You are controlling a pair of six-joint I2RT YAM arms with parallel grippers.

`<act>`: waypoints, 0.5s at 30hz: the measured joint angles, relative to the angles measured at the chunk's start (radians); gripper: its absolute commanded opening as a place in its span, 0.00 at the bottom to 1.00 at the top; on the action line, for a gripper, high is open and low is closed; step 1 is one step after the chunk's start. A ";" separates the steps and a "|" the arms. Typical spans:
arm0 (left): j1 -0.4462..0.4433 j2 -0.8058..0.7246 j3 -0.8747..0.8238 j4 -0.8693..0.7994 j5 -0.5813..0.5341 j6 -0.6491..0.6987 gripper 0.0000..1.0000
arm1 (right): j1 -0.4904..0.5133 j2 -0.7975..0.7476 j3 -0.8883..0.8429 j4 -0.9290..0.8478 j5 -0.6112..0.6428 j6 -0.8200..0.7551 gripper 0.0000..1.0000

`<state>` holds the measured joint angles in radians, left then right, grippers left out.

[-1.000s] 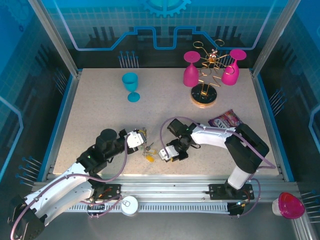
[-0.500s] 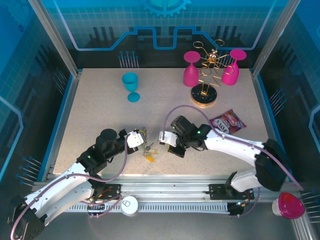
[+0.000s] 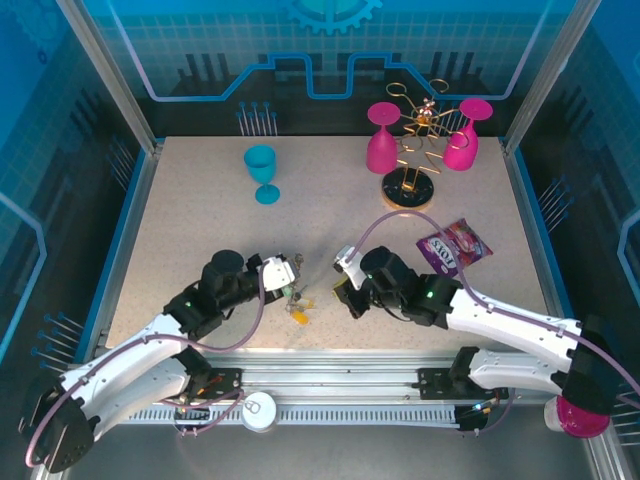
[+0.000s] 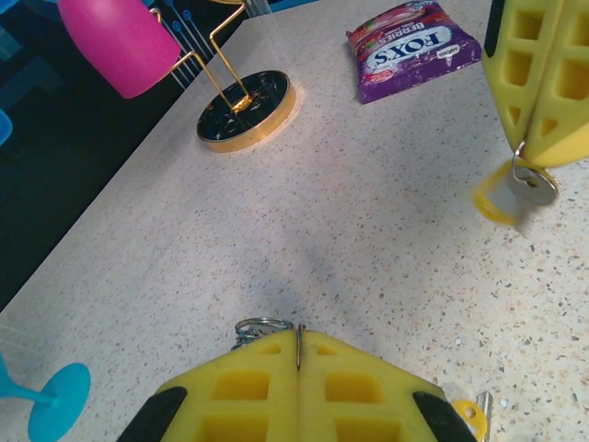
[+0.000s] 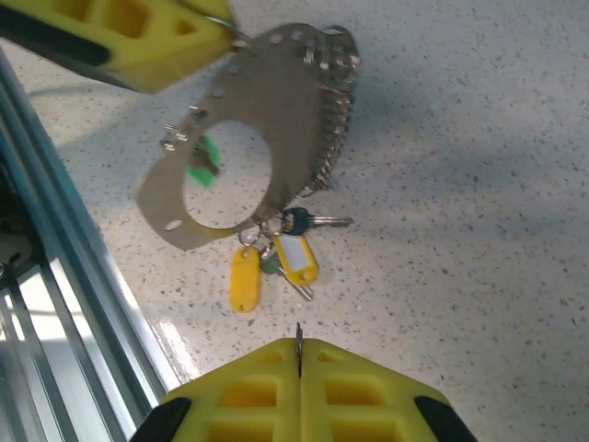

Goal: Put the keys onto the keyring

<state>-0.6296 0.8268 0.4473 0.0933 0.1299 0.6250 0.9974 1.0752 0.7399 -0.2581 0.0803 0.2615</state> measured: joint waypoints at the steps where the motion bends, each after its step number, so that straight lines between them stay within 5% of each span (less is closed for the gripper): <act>1: -0.004 0.009 0.002 0.011 0.006 -0.005 0.00 | 0.006 -0.009 -0.010 0.014 -0.002 -0.003 0.00; 15: -0.034 0.049 0.003 0.091 0.104 -0.077 0.00 | 0.008 0.015 -0.072 0.267 -0.131 -0.152 0.00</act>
<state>-0.6640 0.8761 0.4500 0.1844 0.2337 0.5476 1.0050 1.0901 0.6674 0.0086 -0.0505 0.1097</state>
